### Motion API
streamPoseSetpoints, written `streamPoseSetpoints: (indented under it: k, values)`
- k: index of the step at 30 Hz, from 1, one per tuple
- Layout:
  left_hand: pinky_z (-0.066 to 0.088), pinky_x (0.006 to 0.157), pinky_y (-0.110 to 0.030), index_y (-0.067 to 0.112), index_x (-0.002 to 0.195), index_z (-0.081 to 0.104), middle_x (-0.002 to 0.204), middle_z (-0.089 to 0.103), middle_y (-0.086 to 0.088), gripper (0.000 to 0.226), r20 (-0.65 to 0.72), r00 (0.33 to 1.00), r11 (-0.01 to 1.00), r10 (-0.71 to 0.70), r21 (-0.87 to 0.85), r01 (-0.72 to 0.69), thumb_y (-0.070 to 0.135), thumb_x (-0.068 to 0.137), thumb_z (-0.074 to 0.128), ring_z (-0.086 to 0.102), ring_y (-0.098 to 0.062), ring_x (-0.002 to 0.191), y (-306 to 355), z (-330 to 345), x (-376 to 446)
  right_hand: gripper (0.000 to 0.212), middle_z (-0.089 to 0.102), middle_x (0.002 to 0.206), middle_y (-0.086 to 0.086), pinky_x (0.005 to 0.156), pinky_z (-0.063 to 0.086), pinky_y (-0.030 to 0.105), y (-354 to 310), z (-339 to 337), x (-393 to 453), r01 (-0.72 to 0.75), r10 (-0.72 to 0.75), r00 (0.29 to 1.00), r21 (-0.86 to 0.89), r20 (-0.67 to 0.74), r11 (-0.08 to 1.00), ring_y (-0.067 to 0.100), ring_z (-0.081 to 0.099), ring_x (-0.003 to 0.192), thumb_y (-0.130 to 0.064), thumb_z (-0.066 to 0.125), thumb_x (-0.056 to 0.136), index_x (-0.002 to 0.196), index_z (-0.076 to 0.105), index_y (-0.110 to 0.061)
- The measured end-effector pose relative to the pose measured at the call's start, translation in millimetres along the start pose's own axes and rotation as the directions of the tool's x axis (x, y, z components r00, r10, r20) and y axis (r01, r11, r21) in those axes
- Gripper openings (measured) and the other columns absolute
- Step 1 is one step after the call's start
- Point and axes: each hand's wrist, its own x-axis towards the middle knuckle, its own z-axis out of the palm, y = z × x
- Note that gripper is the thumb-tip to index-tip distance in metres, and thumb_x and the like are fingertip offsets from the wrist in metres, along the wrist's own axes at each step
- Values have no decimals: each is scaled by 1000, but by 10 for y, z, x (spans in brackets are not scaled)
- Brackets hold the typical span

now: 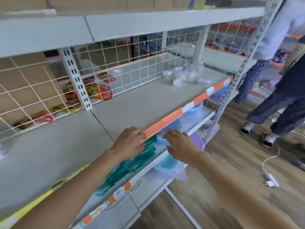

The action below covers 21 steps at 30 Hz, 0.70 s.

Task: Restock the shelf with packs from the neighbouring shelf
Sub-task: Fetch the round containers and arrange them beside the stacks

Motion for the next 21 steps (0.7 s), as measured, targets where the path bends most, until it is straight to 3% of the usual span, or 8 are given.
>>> streamPoseSetpoints:
  k: [2,8,12,15,21]
  values:
    - [51,55,-33,14,81,67,77,61,-5,35,8,1000,999,29,-16,-29,37,70,43,61,-28,68,127,56,232,41,65,83,5,50,50,31,212,9,-48,-40,40,999,3,-8,999,26,64,73,-17,75,50,89,66,-11]
    - [49,56,-32,16,81,67,79,61,-4,22,44,999,996,30,-84,-26,26,63,61,61,-28,69,268,216,969,37,63,87,6,53,48,32,777,106,16,-130,129,991,52,17,990,29,62,75,-12,78,53,88,64,-11]
    - [51,55,-34,12,83,67,78,61,-7,29,65,997,997,30,-75,-25,29,64,53,60,-31,70,207,388,1586,36,60,103,13,72,51,44,1288,99,269,-161,159,987,73,34,984,34,57,95,-11,65,71,106,62,-6]
    - [49,70,-39,10,95,66,90,60,-10,44,61,998,993,-8,-121,16,33,72,37,57,-32,84,169,423,2058,39,52,123,12,86,39,39,1723,-38,547,-168,168,985,0,35,986,30,47,115,-14,54,85,124,53,-7]
    - [49,69,-39,5,90,63,88,58,-12,39,51,998,986,-46,-160,54,28,76,34,56,-33,82,45,597,2714,43,43,134,2,93,33,33,2369,-96,1075,-203,203,979,-8,13,979,23,37,124,-22,48,91,133,43,-16]
